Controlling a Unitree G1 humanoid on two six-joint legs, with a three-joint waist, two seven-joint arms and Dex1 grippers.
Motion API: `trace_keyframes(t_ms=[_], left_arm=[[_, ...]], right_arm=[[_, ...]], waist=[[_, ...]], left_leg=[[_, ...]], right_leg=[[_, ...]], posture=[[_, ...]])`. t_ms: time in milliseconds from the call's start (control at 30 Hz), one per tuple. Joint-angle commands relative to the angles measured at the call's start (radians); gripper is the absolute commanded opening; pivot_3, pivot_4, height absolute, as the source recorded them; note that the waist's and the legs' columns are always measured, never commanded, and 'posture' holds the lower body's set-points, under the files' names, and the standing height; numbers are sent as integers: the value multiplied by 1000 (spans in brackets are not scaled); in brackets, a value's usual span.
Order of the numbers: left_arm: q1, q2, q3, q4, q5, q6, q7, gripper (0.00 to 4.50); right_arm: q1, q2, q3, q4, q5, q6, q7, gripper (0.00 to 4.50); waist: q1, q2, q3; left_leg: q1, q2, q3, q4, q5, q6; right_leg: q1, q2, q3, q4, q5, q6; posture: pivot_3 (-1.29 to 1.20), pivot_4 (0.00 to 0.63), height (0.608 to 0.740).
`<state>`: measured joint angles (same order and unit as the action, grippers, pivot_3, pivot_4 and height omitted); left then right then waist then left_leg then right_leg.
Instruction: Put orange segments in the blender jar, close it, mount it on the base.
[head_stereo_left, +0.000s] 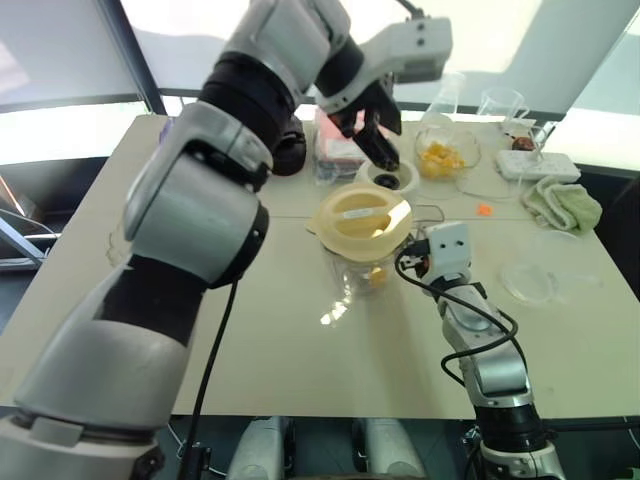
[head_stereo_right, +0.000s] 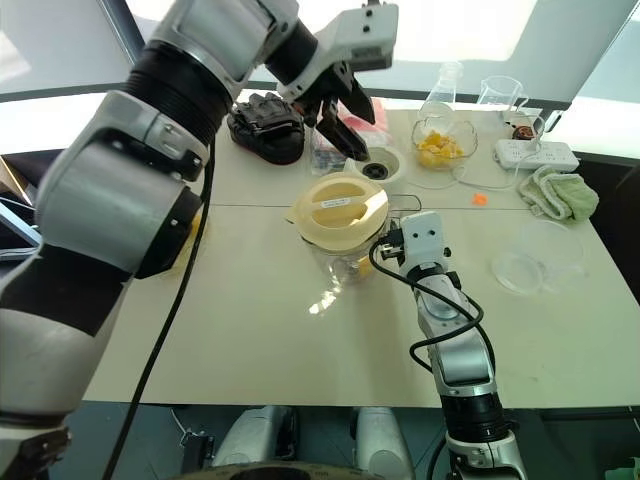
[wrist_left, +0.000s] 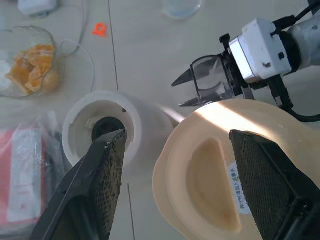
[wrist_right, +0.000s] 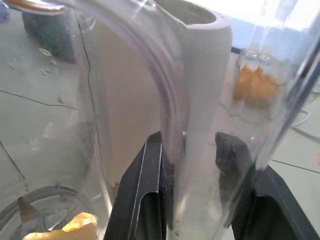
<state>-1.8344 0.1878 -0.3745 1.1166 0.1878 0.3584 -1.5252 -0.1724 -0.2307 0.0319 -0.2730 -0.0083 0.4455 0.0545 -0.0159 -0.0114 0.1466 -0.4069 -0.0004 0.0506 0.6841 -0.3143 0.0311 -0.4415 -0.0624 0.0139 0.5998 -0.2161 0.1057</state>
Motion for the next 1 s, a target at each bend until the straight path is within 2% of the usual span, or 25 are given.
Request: trace_keyframes(t_ms=[33, 233, 367, 567, 767, 900, 1000], left_arm=[[-44, 38, 47, -28, -17, 39, 32, 3387], [-39, 88, 101, -92, -60, 164, 38, 3387], [27, 165, 118, -237, -90, 282, 13, 3387], [157, 252, 173, -426, -150, 478, 103, 3477], [461, 320, 296, -783, -220, 602, 309, 3477], [641, 293, 372, -976, -275, 690, 452, 3477], [747, 242, 429, -1069, -311, 724, 568, 3477]], right_arm=[[26, -15, 3, 28, -36, 30, 2, 963], [33, -20, -6, 21, -32, 38, 8, 963], [37, -25, -16, 20, -27, 51, 15, 963], [38, -26, -39, 23, -17, 66, 17, 940], [43, -32, -49, 26, -14, 68, 24, 940], [45, -32, -56, 35, -13, 64, 26, 940], [38, 17, -103, 45, 46, 17, 19, 940]], waist=[[0, 0, 0], [1, 0, 0], [-2, 0, 0], [4, 0, 0], [1, 1, 0], [6, 1, 0], [7, 1, 0]], left_leg=[[0, 0, 0, 0, 0, 0], [1, 0, 0, 0, 0, 0], [1, 0, 0, 0, 0, 0], [6, -1, 0, 1, 0, 0], [13, -1, 1, 1, 1, -1], [15, -2, 0, 1, 3, -5], [16, -3, -1, 2, 4, -6]], right_leg=[[0, 0, 0, 0, 0, 0], [0, 0, 0, 3, 1, 1], [0, 0, 1, 4, 1, 2], [0, -1, 2, 15, -1, 3], [5, -2, 5, 16, -1, 3], [8, -3, 5, 17, -1, 3], [11, -4, 5, 16, -1, 3]], posture=[[0, 150, 740], [0, 150, 740], [0, 150, 740], [0, 150, 740], [0, 150, 740], [0, 150, 740], [0, 150, 740]])
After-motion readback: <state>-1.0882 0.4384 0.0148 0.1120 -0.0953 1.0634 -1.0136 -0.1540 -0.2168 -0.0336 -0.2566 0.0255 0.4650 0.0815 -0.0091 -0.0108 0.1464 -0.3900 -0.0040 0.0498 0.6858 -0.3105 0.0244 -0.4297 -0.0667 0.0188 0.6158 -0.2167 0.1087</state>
